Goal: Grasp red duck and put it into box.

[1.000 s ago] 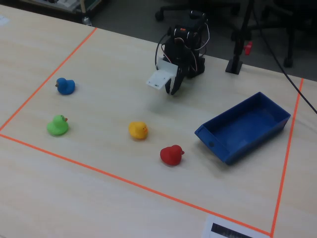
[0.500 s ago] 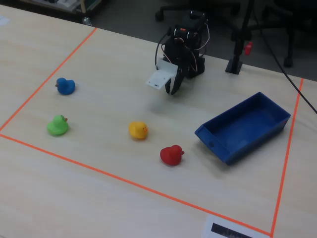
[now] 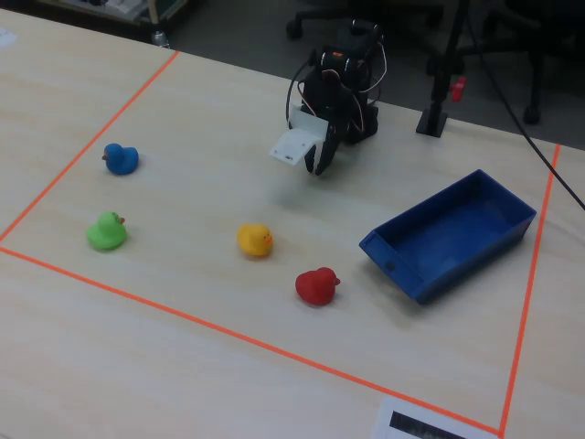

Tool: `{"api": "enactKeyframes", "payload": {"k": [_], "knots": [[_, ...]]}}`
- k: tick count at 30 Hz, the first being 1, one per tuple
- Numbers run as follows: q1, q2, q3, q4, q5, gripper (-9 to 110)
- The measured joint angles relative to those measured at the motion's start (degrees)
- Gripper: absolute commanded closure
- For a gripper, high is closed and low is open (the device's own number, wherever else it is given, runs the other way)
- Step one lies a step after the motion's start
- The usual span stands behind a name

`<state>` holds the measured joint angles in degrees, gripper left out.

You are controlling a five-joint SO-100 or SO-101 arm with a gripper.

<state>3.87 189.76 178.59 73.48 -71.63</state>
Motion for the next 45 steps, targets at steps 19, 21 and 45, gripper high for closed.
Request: {"api": "enactKeyframes", "payload": {"k": [19,21,45], "knots": [[0.0,0.0,0.0,0.0,-0.3,101],[0.0,0.0,0.0,0.0,-1.7,99],[-5.2,-74.0,-61.2,-22.8,13.0,66]]}}
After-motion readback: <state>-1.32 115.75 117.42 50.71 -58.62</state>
